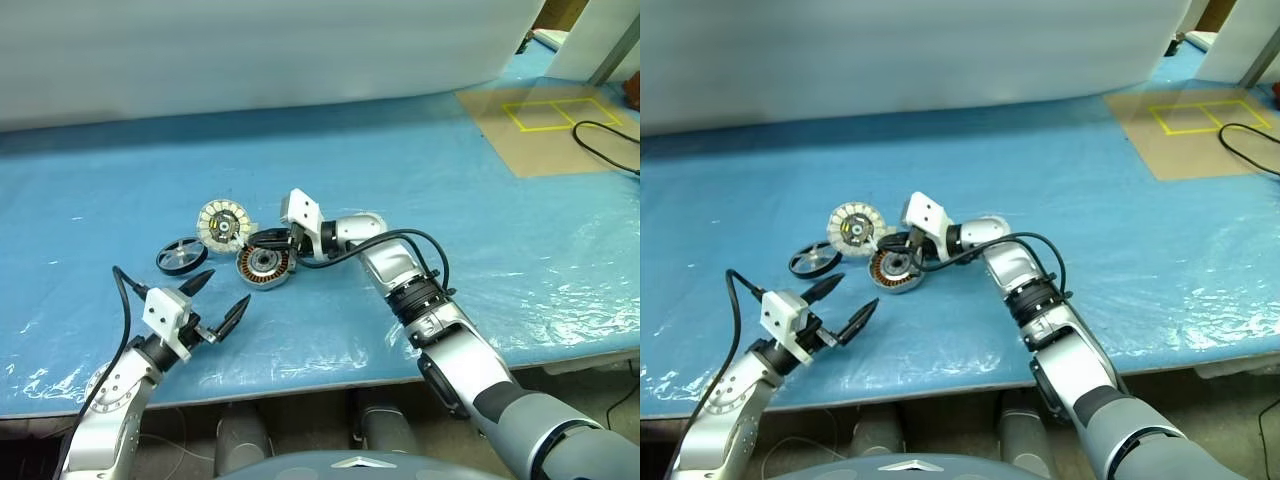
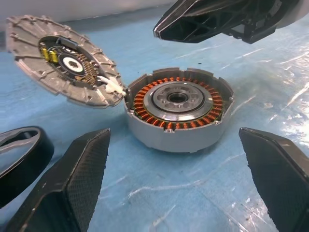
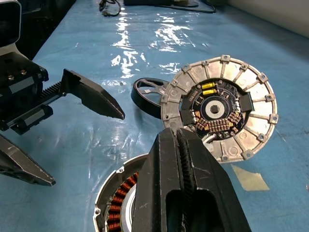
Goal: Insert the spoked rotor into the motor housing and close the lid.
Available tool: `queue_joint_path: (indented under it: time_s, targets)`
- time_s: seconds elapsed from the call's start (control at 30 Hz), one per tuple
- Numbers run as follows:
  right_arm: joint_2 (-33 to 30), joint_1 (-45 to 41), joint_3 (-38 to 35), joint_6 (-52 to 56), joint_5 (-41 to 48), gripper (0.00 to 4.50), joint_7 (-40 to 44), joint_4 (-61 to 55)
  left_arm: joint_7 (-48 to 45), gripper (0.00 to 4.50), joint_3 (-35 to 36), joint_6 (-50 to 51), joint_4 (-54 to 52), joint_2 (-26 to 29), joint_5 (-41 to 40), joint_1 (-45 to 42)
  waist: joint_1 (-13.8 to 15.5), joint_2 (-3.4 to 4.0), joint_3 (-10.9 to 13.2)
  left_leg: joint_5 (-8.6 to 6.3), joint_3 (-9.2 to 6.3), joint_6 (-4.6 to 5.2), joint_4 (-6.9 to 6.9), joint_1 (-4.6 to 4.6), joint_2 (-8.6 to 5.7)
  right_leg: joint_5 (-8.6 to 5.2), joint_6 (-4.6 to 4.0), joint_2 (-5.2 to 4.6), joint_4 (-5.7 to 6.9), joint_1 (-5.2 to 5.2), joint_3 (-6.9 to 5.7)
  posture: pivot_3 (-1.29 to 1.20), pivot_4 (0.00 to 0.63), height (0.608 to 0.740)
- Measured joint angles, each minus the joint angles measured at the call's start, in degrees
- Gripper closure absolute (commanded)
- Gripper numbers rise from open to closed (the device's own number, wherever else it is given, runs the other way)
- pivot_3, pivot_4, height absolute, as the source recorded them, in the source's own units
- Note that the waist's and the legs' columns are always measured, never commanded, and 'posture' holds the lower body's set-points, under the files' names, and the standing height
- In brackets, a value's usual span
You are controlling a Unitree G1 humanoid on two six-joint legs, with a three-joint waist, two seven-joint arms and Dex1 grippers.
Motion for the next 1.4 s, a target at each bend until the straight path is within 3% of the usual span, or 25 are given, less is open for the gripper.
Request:
queue_joint_path:
  time_s: [0.3, 0.4, 0.73, 1.17, 1.27, 1.4]
  targets:
    - [-0.1, -0.1, 0.1, -3.6, -0.8, 4.45, 2.2, 4.2, 3.5, 0.0, 1.6, 2.1, -3.4, -2.3, -2.7, 4.9, 0.0, -0.01, 0.0, -0.01, 0.01, 0.02, 0.0, 0.0, 0.02, 0.0, 0.0, 0.01, -0.01, -0.01, -0.01, 0.0, 0.15, 0.74]
    - [-0.7, -0.1, 0.1, -4.4, -0.9, 3.62, 2.4, 4.6, 4.1, 0.0, 1.7, 3.3, -4.1, -2.9, -4.1, 5.8, 0.0, -0.01, 0.0, -0.02, 0.01, 0.03, 0.0, 0.0, 0.03, 0.0, 0.0, 0.02, 0.01, -0.01, -0.01, 0.0, 0.15, 0.74]
    - [-2.3, 1.8, -0.1, -5.6, -0.9, 0.24, 2.8, 4.7, 5.9, 0.0, 3.0, 7.6, -5.9, -4.5, -10.1, 6.0, 0.0, -0.02, 0.0, -0.03, 0.02, 0.07, 0.03, 0.0, 0.03, 0.0, 0.0, 0.02, 0.0, 0.0, 0.0, 0.0, 0.15, 0.74]
    - [-3.6, 2.8, -0.5, -5.8, -0.6, 0.24, 3.9, 4.4, 12.7, 0.0, 8.6, 18.9, -13.7, -8.2, -25.5, 10.6, -0.1, -0.12, 0.0, -0.12, 0.04, 0.22, 0.06, -0.03, 0.05, 0.0, -0.01, 0.05, 0.03, 0.01, 0.01, 0.0, 0.15, 0.74]
    - [-3.2, 2.7, -0.5, -6.6, -0.8, 0.24, 3.8, 5.3, 12.3, 0.0, 10.2, 21.9, -17.9, -2.3, -26.0, 13.4, -0.1, -0.17, 0.0, -0.12, 0.03, 0.23, 0.05, -0.03, 0.11, 0.0, -0.01, 0.11, 0.03, 0.01, -0.01, 0.0, 0.15, 0.74]
    - [-2.8, 2.6, -0.4, -7.1, -1.1, 0.24, 3.9, 6.1, 10.7, 0.0, 17.9, 27.5, -21.9, 9.3, -29.7, 14.3, -0.1, -0.2, 0.1, -0.13, 0.03, 0.23, 0.08, 0.03, 0.1, 0.0, -0.01, 0.1, 0.04, 0.01, -0.01, 0.0, 0.15, 0.74]
